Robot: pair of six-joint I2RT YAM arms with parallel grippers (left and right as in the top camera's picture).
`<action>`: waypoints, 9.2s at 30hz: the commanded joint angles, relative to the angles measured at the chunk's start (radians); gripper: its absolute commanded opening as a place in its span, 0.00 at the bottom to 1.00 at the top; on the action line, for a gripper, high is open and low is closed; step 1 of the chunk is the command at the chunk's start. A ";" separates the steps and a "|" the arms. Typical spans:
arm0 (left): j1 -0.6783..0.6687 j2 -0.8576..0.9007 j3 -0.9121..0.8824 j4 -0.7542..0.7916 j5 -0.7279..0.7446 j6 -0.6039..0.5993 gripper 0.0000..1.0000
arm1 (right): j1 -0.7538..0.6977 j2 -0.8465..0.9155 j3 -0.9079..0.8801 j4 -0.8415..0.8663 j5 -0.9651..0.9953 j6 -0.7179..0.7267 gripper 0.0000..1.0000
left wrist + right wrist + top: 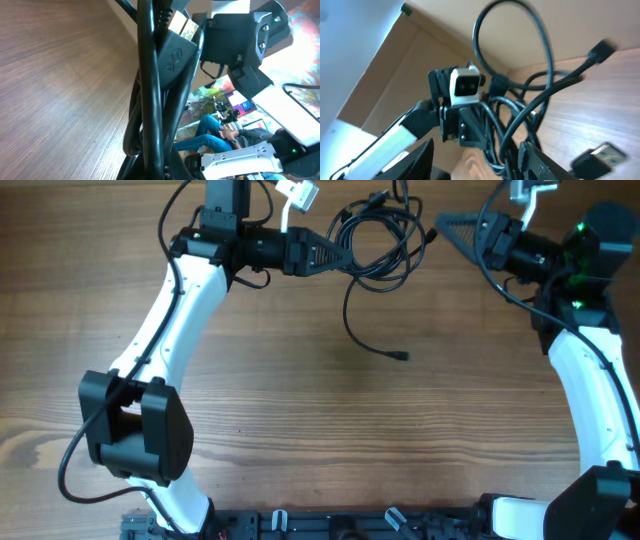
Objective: Untangle cables
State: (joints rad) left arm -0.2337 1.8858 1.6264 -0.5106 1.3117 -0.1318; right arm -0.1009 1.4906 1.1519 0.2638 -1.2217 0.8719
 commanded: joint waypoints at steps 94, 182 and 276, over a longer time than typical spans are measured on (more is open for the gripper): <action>-0.095 -0.006 0.004 -0.111 -0.650 -0.264 0.04 | 0.135 0.043 0.013 -0.465 0.124 -0.477 0.04; -0.019 -0.033 0.088 0.135 -0.010 -0.523 0.04 | 0.193 -0.058 0.013 -0.593 0.307 -0.520 0.63; 0.311 -0.031 0.088 -0.422 -1.122 -0.259 0.15 | 0.455 -0.041 0.291 -0.600 0.680 -0.320 0.04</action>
State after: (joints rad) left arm 0.0731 1.8656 1.7092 -0.9226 0.1905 -0.4191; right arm 0.3729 1.4555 1.4139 -0.2966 -0.5964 0.5056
